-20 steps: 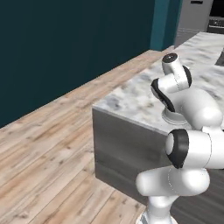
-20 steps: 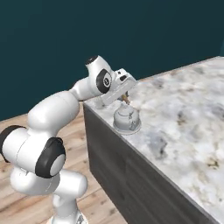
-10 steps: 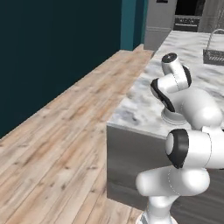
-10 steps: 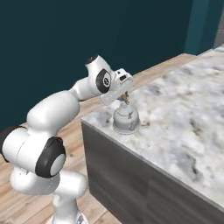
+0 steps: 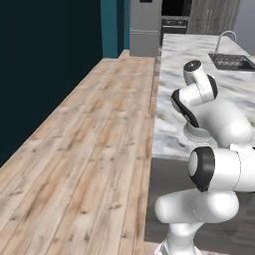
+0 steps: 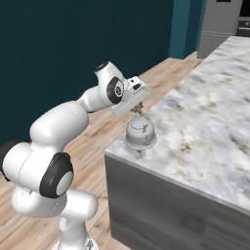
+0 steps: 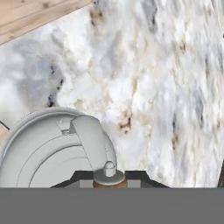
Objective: The kettle is done boiling. Turn off the stove, then wait for 300 timesteps before moving the kettle to the dining table.
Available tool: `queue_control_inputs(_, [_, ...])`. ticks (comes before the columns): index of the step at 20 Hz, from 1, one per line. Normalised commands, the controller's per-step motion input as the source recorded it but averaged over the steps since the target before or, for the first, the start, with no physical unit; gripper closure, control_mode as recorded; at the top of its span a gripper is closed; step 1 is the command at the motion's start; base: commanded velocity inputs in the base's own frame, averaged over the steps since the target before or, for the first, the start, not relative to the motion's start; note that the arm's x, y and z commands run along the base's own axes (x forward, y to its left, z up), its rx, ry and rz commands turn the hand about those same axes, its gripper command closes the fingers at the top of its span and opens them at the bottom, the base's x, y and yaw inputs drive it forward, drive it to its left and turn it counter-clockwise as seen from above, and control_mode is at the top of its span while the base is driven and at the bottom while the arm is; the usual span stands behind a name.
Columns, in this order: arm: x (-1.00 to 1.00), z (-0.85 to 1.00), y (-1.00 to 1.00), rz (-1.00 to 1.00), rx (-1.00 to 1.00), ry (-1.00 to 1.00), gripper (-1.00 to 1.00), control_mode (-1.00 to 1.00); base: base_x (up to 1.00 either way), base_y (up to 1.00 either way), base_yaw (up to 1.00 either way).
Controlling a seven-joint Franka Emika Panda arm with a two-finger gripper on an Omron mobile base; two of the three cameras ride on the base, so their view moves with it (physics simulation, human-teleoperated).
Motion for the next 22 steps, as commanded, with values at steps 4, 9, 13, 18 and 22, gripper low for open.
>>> queue_control_inputs(4, [0.0, 0.0, 0.0, 0.0, 0.0, 0.0, 1.0, 1.0, 0.45, 0.72, -0.42])
queue_control_inputs(9, [0.0, 0.0, 0.0, 0.0, 0.0, 0.0, 1.0, 1.0, 0.36, 0.69, -0.44])
queue_control_inputs(13, [0.0, 0.0, 0.0, 0.0, 0.0, 0.0, 1.0, 1.0, 0.42, 0.7, -0.43])
queue_control_inputs(18, [0.0, 0.0, 0.0, 0.0, 0.0, 0.0, 1.0, 1.0, 0.52, 0.73, -0.41])
queue_control_inputs(22, [0.0, 0.0, 0.0, 0.0, 0.0, 0.0, 1.0, 1.0, 0.62, 0.79, -0.39])
